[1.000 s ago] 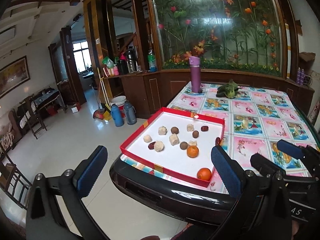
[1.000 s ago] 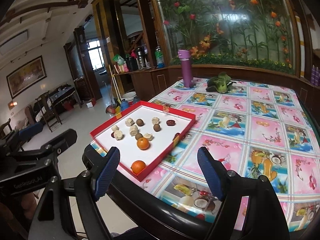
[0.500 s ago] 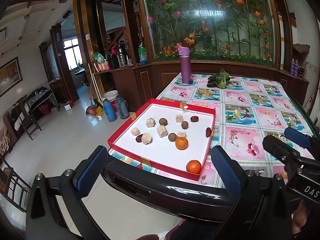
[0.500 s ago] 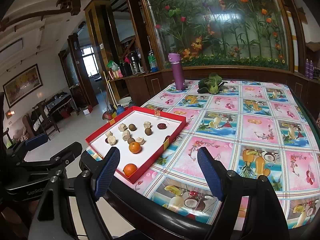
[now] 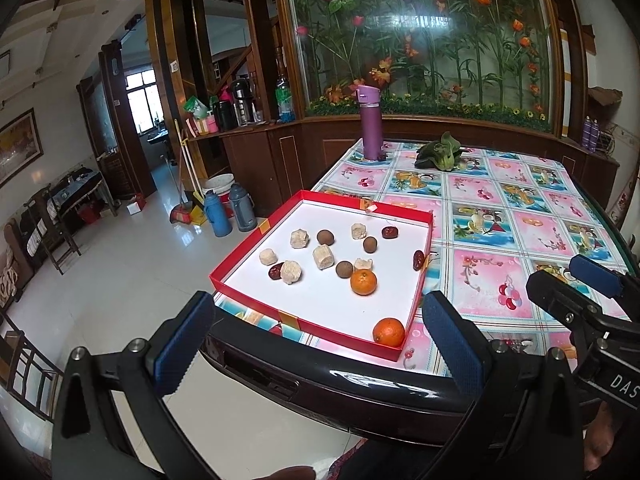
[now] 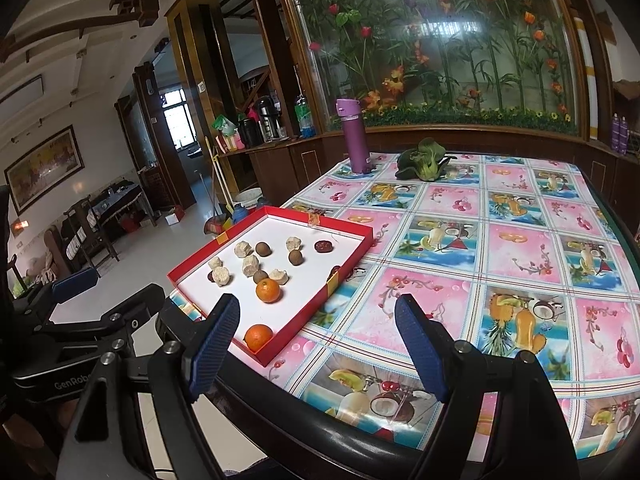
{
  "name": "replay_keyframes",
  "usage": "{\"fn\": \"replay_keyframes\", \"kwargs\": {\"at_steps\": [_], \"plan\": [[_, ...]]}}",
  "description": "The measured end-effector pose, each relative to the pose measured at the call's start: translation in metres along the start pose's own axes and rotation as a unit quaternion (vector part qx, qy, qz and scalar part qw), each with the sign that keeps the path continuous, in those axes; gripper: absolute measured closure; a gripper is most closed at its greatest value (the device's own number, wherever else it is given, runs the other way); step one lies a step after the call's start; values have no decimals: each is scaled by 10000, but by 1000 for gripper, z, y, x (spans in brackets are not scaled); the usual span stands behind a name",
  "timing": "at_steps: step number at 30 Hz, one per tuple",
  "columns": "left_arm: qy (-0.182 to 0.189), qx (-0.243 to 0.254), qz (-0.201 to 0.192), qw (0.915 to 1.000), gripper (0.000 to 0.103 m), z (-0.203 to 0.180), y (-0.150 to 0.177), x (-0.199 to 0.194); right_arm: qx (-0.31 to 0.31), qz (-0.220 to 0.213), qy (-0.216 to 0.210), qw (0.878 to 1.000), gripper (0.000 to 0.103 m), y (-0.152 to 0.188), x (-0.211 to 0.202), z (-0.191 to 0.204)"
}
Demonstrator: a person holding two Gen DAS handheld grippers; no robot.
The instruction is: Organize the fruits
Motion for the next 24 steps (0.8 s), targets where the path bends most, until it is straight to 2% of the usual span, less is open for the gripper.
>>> {"fn": "replay_keyframes", "kwargs": {"at_steps": [17, 24], "plan": [[133, -69, 148, 9998, 0, 2, 4, 11, 27, 33, -25, 10000, 23, -2, 8, 2], [63, -245, 145, 9996, 0, 14, 0, 18, -282, 94, -131, 9995, 23, -11, 22, 24]]}}
Point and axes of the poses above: each gripper's, at about its wrist camera, not at the fingertips, and x roughly the way its jaws point, z to its left, y to its underside, the point moved 9 cm from there along x, roughly the way its jaws point, and after that the axes turned 15 degrees about -y, right-handed, at the moved point
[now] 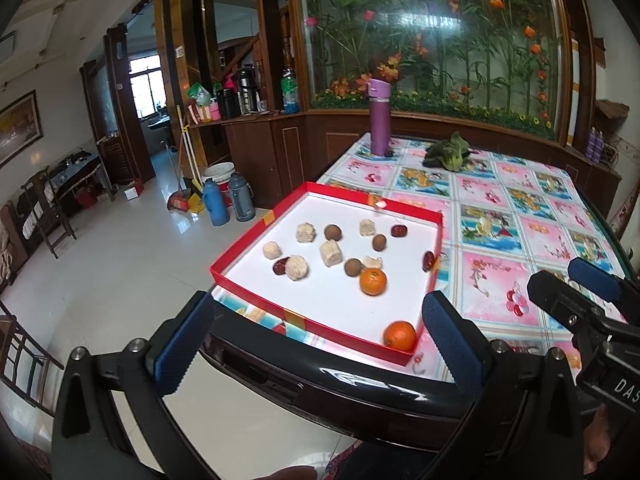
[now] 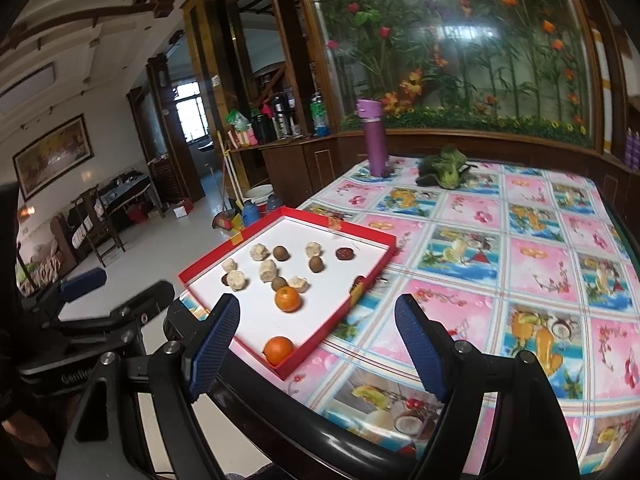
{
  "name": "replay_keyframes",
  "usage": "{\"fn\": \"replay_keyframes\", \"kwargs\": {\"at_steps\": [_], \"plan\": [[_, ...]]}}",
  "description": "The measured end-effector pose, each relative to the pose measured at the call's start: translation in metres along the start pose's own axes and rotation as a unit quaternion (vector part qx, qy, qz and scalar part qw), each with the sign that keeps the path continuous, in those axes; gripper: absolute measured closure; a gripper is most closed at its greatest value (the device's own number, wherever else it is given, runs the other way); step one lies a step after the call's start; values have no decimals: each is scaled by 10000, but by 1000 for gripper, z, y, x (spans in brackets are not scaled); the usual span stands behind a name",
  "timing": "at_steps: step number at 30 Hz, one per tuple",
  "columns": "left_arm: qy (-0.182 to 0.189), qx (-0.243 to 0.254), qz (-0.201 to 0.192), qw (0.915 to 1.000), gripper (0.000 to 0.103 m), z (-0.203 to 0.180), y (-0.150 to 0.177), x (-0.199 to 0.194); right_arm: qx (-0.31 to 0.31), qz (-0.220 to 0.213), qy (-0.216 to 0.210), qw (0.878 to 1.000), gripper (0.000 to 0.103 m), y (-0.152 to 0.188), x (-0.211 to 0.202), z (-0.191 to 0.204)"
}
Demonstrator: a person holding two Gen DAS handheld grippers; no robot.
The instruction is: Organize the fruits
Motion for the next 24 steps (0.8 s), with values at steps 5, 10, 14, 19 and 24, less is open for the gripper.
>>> {"fn": "replay_keyframes", "kwargs": {"at_steps": [5, 10, 14, 19, 24], "plan": [[-165, -234, -17, 9996, 0, 19, -6, 5, -170, -23, 26, 9998, 23, -2, 6, 7], [-301, -332, 32, 9990, 0, 31, -5, 16, -187, 6, 20, 9998, 23, -6, 13, 8], [-382, -378, -29, 9986, 0, 40, -6, 21, -160, 97, -78, 9998, 23, -9, 23, 12], [-372, -414, -8, 9984, 0, 47, -6, 28, -171, 205, -152, 9995, 23, -6, 32, 16], [-355, -484, 70, 9982, 0, 51, -6, 36, -200, 309, -162, 9992, 23, -4, 42, 18]]}}
Point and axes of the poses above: each gripper's, at about its wrist camera, not at the fingertips, and x roughly the way its jaws point, z to its left, y to its underside, the point moved 9 cm from there along x, roughly the way its jaws point, and after that the axes turned 15 degrees about -y, right-handed, at the moved point
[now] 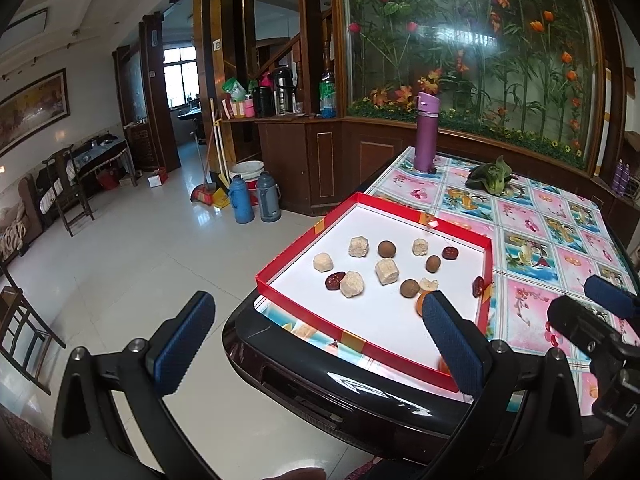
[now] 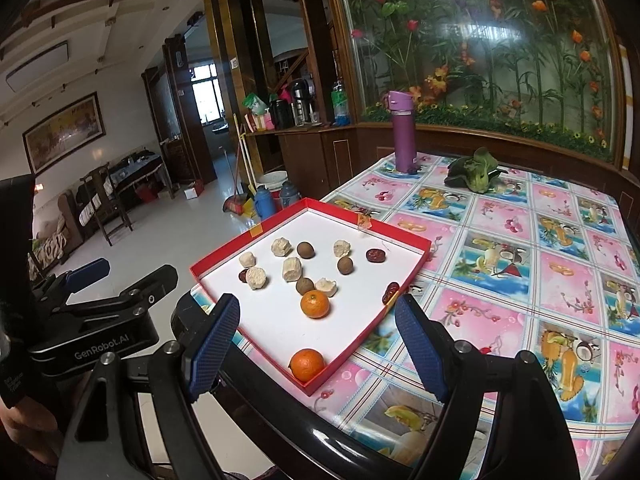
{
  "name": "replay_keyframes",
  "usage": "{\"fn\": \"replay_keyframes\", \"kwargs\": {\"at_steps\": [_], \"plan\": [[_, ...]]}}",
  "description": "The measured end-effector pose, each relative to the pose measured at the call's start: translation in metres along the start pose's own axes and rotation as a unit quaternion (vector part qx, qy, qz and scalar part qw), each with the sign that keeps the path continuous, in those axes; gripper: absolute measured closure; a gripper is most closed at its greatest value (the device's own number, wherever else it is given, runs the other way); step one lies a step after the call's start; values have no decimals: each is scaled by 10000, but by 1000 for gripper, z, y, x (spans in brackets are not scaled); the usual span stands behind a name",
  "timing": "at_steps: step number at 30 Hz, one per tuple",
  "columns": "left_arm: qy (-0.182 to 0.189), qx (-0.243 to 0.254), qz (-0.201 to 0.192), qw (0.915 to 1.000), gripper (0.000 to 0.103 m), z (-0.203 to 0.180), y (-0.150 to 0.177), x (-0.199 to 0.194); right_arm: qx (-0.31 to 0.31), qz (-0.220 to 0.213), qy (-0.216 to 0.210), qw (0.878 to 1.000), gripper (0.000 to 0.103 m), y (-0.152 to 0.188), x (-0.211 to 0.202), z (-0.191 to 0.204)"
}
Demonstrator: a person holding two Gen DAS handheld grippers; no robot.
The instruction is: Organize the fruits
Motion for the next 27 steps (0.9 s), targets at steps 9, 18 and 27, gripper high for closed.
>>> {"fn": "replay_keyframes", "kwargs": {"at_steps": [9, 18, 27], "plan": [[52, -39, 159, 9999, 0, 2, -1, 19, -13, 134, 26, 9999, 23, -5, 18, -4], [19, -55, 296, 9995, 0, -3, -9, 40, 136, 212, -33, 9997, 23, -11, 32, -16], [39, 78, 375, 9993, 0, -13, -7, 52, 452, 296, -137, 9984, 23, -1, 39, -27]]}}
Point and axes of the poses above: each gripper's, at about its wrist camera, not at the fingertips, and x roughly the way its jaws point, z to its left, y to its underside, the point moved 9 cm from there along x, roughly the way its jaws point, and after that the axes turned 15 degrees about -y, right-handed, at the moved point
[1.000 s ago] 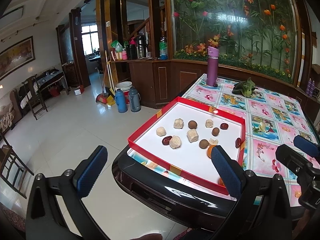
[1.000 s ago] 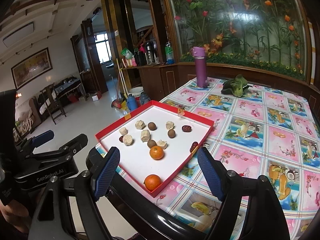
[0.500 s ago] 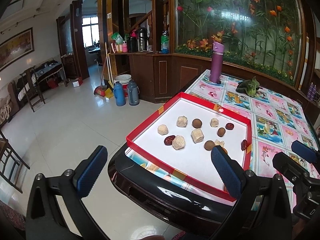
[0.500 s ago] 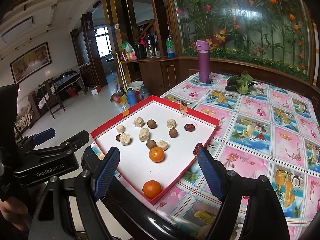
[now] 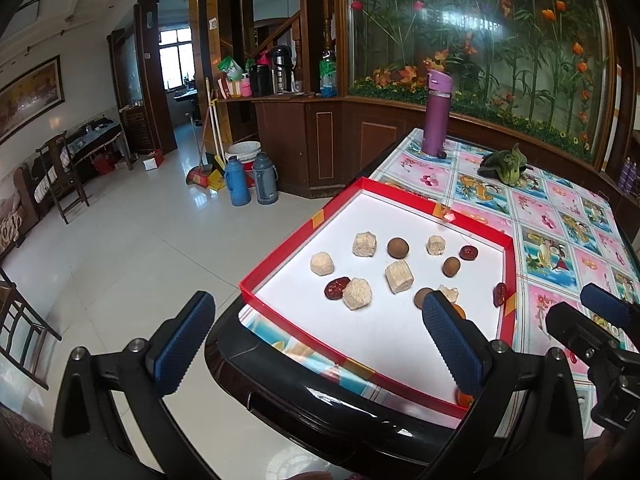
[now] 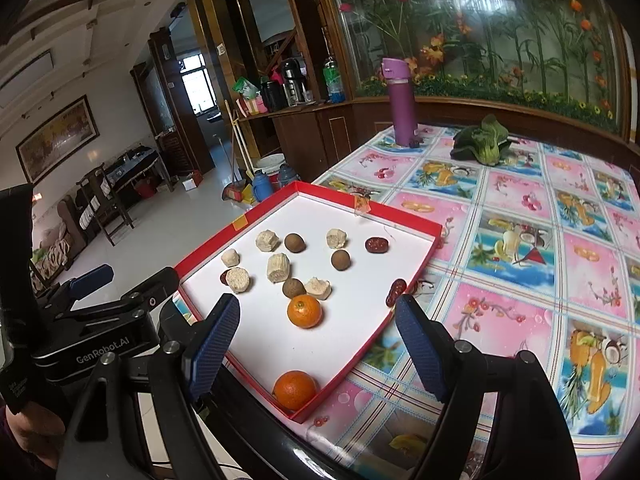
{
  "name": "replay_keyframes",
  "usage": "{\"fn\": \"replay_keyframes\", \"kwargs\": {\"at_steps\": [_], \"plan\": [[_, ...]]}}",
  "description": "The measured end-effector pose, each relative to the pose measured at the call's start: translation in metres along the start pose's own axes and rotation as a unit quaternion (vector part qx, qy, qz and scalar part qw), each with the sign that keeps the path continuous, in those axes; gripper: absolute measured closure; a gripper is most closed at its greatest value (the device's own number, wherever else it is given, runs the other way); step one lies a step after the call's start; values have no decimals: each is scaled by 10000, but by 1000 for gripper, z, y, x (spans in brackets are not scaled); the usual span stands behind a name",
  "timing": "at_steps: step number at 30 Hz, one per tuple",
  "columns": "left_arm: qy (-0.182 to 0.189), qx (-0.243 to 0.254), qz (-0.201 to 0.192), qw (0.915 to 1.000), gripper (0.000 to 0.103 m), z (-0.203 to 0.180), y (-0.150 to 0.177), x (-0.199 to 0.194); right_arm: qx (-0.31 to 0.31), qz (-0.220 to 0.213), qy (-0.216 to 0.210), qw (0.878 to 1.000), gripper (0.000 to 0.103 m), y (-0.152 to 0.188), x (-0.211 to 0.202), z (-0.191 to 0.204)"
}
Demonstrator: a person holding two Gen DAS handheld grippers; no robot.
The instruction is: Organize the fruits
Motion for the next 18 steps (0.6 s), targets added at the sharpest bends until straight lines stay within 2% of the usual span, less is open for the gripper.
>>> {"fn": "replay_keyframes", "kwargs": {"at_steps": [18], "plan": [[43, 67, 109, 9999, 0, -7, 8, -1, -64, -18, 25, 10000, 23, 3, -4, 6]]}}
Point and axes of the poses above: each gripper's, at about its wrist camera, not at the fingertips, and x roughly the way its jaws point, z to its left, y to its underside, the point moved 9 cm from there along x, roughly the way its jaws point, and after that the axes turned 15 degrees about -y, right-handed, at the moved point
